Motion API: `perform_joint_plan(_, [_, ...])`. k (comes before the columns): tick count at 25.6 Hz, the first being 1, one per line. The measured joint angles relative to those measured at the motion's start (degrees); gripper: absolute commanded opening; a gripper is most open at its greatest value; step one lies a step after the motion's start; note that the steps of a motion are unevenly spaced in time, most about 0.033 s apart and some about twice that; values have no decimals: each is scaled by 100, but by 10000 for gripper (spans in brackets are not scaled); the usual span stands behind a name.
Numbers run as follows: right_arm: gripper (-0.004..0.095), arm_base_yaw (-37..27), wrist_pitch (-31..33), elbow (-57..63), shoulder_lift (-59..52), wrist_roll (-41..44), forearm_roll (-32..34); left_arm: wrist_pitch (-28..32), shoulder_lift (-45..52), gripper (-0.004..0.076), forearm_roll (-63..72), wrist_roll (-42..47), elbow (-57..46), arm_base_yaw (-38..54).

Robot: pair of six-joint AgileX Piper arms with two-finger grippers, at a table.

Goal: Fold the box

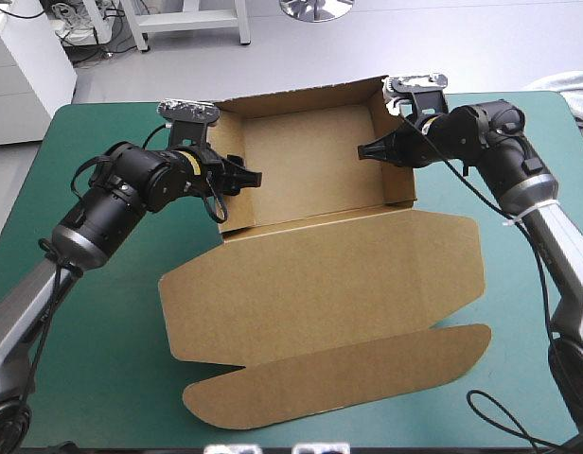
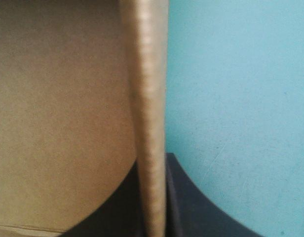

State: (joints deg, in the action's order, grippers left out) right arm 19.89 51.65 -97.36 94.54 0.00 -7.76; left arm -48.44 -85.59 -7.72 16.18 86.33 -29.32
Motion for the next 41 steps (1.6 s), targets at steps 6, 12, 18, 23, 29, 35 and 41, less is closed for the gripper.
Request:
perform_joint_plan(6, [-13, 0, -23, 2, 19, 0, 60, -32, -120, 138, -249, 362, 0, -50])
perform_joint_plan(12, [-13, 0, 398, 2, 123, 180, 132, -119, -196, -10, -332, 558, 0, -29])
perform_joint_plan(18, [-13, 16, 882, 2, 572, 175, 30, -597, -489, -10, -314, 263, 0, -23])
perform_joint_plan(23, [-13, 16, 1472, 2, 1121, 170, 99, -953, -1160, -10, 33, -27, 0, -23])
perform_joint_plan(29, [-13, 16, 1680, 2, 1459, 194, 256, -1000, -1629, -10, 203, -140, 18, -23])
perform_joint_plan(35, [-13, 16, 1752, 2, 1516, 222, 375, -995, -1835, -10, 308, -188, 37, -23])
perform_joint_plan(41, [-13, 16, 1766, 2, 1534, 235, 429, -1031, -2006, -10, 344, -267, 79, -23])
